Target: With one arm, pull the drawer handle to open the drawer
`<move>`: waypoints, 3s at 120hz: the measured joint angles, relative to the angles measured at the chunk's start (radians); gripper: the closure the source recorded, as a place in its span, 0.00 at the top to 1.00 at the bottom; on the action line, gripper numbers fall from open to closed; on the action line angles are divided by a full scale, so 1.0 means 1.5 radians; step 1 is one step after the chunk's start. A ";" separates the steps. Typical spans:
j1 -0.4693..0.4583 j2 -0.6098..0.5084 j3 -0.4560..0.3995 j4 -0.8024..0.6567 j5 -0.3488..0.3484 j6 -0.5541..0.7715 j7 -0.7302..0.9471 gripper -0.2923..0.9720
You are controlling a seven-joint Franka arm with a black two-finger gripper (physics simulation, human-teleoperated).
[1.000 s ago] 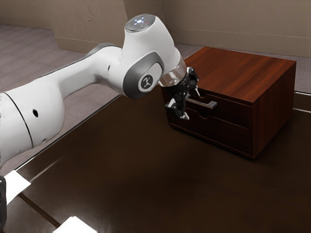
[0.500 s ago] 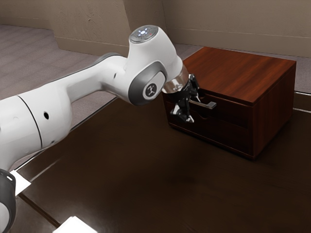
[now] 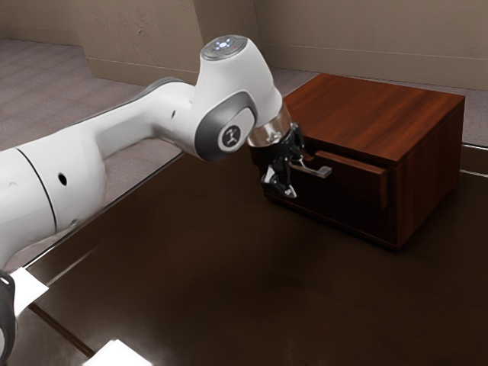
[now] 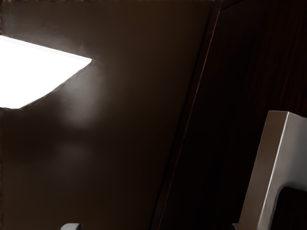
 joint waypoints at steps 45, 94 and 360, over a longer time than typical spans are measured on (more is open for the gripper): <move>0.002 -0.047 0.001 -0.029 -0.021 -0.077 -0.010 0.54; 0.006 -0.127 0.001 -0.118 -0.024 -0.144 -0.006 0.55; 0.008 -0.311 0.101 -0.080 -0.077 -0.390 0.390 0.75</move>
